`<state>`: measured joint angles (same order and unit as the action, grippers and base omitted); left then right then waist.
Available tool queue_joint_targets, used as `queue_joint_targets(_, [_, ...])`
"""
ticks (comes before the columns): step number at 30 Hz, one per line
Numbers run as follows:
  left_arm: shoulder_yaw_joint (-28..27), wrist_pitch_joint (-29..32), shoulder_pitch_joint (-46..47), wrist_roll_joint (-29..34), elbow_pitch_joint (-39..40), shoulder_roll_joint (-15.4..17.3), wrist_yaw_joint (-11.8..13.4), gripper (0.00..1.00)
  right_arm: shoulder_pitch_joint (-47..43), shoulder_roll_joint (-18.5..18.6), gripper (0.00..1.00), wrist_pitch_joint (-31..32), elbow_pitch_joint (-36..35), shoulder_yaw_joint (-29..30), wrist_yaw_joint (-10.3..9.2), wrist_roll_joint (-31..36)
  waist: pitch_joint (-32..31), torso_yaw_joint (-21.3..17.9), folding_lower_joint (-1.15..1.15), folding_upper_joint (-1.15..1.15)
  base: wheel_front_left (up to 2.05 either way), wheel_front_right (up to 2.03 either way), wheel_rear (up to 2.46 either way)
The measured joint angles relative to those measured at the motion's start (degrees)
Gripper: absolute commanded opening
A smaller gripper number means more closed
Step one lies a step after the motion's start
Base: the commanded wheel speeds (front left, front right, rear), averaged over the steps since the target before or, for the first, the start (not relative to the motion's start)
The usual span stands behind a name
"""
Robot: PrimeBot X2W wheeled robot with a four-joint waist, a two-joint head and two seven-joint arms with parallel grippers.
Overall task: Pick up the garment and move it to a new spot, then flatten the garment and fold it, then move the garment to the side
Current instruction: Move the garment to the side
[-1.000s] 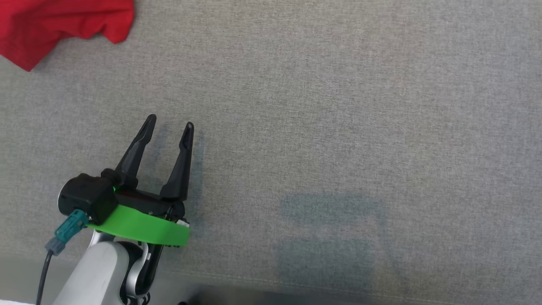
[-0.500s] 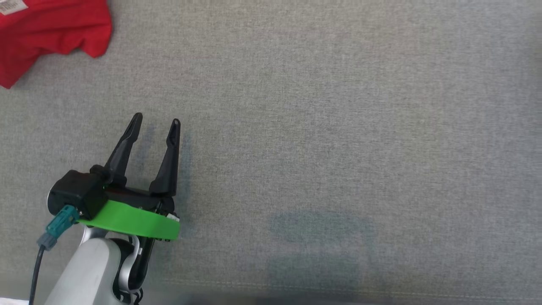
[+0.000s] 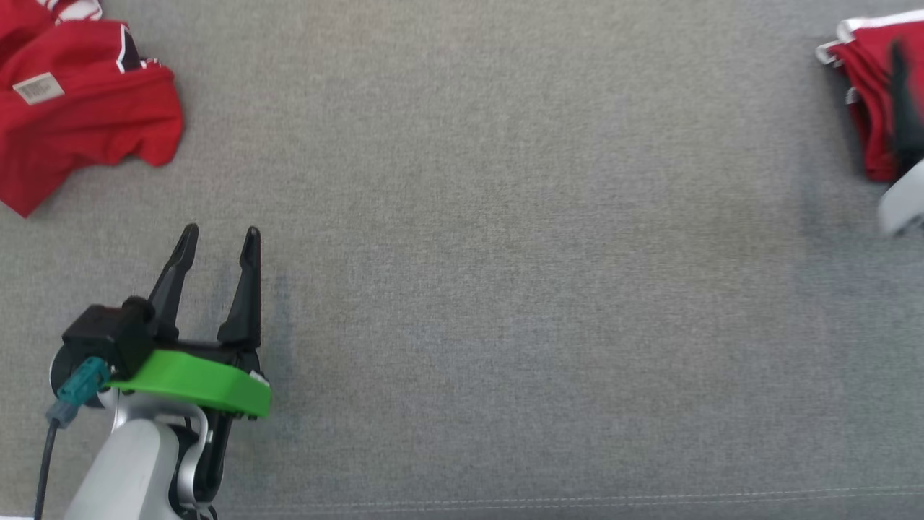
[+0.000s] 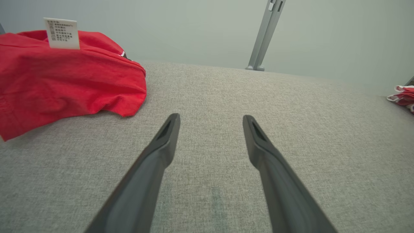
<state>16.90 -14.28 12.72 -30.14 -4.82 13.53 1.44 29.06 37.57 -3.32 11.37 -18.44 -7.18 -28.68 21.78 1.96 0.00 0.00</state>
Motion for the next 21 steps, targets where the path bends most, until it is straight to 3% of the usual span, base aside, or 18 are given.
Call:
queue_joint_targets(7, [-0.31,-0.14,-3.73,-0.35,-3.90,-0.04,0.03,1.00,-11.31,-8.21,1.00,-6.36,2.87,-1.24,0.00,0.90,-5.56,-2.03,0.00,0.00,0.00,0.00,0.00])
queue_joint_targets(13, [-0.56,-0.14,-6.21,0.63,-5.09,-0.49,-0.01,1.00,-19.06,-13.21,1.00,-10.28,6.86,2.56,0.00,1.60,-11.33,-3.47,0.00,0.00,0.00,0.00,0.00])
queue_joint_targets(21, [-1.90,-0.14,-11.07,0.63,-5.86,-1.19,0.00,1.00,-25.78,-16.67,1.00,-10.33,9.18,3.86,0.00,4.91,-17.57,-4.71,0.00,0.00,0.00,0.00,0.00])
